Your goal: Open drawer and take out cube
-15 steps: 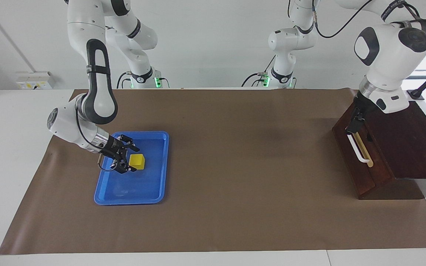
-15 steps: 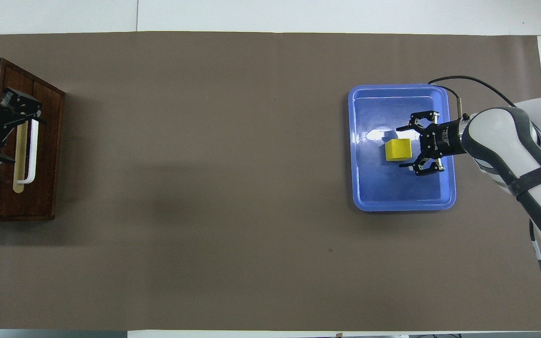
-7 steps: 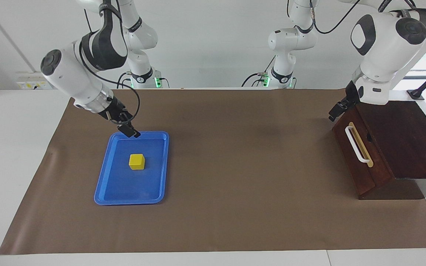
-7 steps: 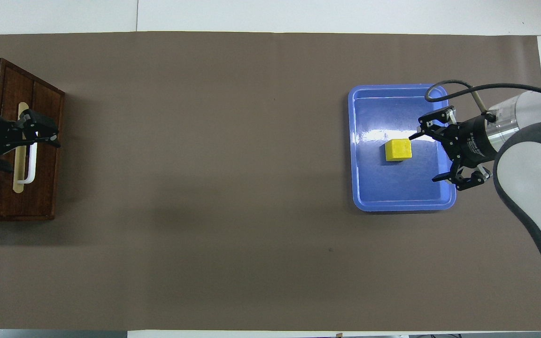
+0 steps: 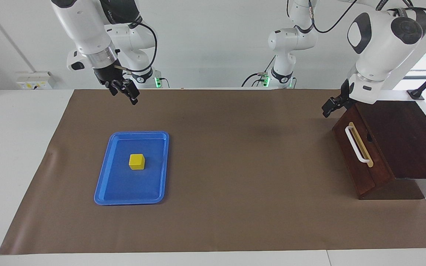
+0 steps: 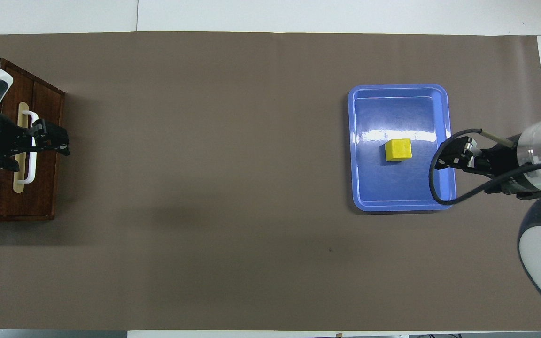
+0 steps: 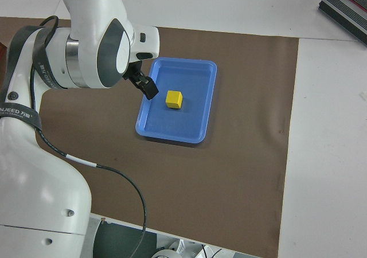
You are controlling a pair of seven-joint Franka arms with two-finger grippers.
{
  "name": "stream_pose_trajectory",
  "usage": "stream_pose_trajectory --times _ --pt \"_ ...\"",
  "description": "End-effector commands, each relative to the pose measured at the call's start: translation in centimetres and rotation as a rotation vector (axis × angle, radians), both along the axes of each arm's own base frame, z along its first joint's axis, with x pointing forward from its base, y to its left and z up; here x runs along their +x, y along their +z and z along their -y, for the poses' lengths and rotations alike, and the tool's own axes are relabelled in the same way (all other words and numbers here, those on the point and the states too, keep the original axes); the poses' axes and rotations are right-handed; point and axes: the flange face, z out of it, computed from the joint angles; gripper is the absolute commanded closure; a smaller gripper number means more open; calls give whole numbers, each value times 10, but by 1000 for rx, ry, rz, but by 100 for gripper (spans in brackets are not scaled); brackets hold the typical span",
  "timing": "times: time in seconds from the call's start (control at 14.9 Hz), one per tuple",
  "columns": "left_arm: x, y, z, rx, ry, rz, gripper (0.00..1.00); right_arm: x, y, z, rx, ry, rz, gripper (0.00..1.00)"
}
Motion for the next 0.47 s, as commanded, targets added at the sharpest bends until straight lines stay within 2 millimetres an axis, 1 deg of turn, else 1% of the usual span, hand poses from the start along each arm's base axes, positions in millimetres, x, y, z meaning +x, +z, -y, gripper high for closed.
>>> stream_pose_trajectory --times 0.0,0.13,0.27,0.33,0.4 --pt "-14 19 0 -19 -40 11 0 -10 3 12 -49 205 -27 0" --pt "-15 21 1 -23 -64 10 0 -10 0 14 -49 268 -26 0" --pt "-17 21 7 -23 -84 11 0 -9 0 28 -42 399 -20 0" --pt "-20 25 7 -32 -123 16 0 -6 0 36 -42 411 -11 0" --pt "-22 27 8 -48 -146 15 0 -4 -1 39 -42 407 -8 0"
